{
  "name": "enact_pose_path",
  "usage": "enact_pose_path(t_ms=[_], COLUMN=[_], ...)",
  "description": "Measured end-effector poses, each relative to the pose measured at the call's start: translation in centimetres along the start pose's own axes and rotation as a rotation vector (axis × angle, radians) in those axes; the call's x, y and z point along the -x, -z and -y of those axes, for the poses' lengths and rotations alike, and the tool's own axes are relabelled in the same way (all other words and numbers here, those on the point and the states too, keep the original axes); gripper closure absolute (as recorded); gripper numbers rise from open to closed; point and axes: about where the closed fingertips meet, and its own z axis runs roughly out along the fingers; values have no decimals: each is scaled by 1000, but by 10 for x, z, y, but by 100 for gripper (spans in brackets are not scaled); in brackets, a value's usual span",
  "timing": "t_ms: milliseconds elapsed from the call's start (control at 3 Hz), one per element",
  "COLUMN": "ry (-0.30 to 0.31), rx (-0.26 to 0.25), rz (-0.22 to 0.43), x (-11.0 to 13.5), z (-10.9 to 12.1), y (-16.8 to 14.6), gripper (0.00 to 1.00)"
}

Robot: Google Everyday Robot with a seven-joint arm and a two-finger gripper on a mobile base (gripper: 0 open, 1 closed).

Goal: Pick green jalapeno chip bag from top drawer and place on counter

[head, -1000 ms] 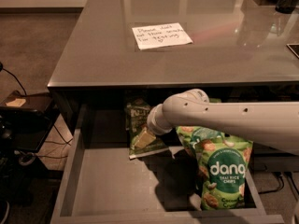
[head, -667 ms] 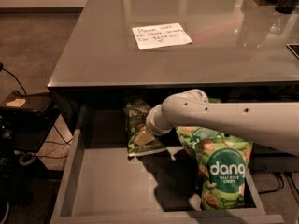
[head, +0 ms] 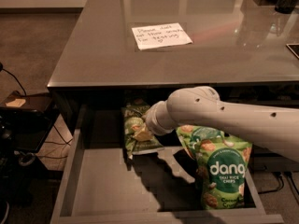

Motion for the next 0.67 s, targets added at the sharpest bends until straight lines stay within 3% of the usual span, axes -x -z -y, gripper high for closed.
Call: enact_pose_path(t_ms=[333,667], ry=[-8,-19], rx=[17,54], rz=[42,92], x=[13,26], z=[-8,-11], y=[38,76], gripper=[100,100])
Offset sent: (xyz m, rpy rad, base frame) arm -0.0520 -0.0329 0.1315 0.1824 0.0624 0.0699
